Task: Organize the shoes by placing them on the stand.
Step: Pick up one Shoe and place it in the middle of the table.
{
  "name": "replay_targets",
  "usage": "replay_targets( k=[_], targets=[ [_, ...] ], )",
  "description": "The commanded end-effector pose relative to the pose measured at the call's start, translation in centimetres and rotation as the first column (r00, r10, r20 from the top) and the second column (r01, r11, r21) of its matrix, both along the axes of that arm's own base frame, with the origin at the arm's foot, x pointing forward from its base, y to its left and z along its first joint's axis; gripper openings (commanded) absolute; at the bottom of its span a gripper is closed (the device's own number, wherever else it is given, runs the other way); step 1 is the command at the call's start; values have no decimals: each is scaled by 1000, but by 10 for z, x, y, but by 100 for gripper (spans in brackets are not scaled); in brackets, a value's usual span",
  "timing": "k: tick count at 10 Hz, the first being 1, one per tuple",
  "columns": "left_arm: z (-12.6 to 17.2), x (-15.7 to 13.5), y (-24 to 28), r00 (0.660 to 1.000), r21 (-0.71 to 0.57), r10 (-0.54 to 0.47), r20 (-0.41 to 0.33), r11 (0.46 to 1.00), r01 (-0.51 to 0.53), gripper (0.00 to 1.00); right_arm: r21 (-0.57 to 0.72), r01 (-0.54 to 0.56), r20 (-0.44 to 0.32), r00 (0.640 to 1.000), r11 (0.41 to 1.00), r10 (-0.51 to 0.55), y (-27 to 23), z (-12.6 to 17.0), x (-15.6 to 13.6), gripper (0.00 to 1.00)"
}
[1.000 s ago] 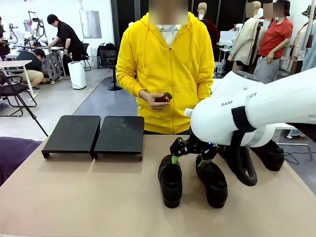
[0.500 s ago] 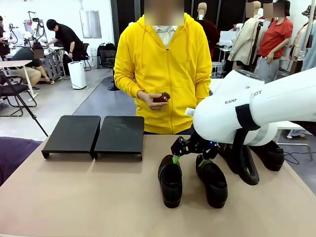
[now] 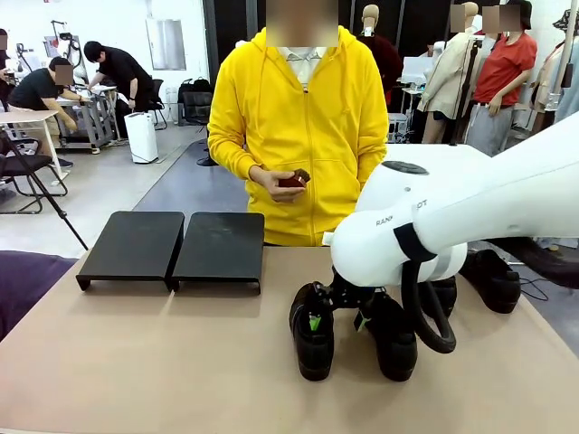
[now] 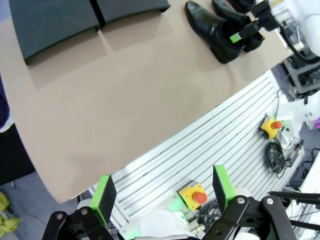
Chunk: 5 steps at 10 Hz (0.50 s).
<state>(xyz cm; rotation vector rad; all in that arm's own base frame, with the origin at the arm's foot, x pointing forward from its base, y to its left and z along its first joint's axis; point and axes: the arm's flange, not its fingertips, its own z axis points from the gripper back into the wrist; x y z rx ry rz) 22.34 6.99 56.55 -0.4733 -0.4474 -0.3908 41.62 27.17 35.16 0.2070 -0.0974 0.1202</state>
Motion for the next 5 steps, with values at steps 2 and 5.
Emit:
replay_targets(
  k=[2, 5],
  targets=[
    [1, -1, 2, 1000, -8, -15, 6, 1000, 15, 100, -21, 62, -32, 998, 998, -63, 15, -11, 22, 100],
    [1, -1, 2, 1000, -8, -15, 6, 1000, 15, 100, -62, 62, -49, 997, 996, -65, 20, -18, 28, 0]
  ],
)
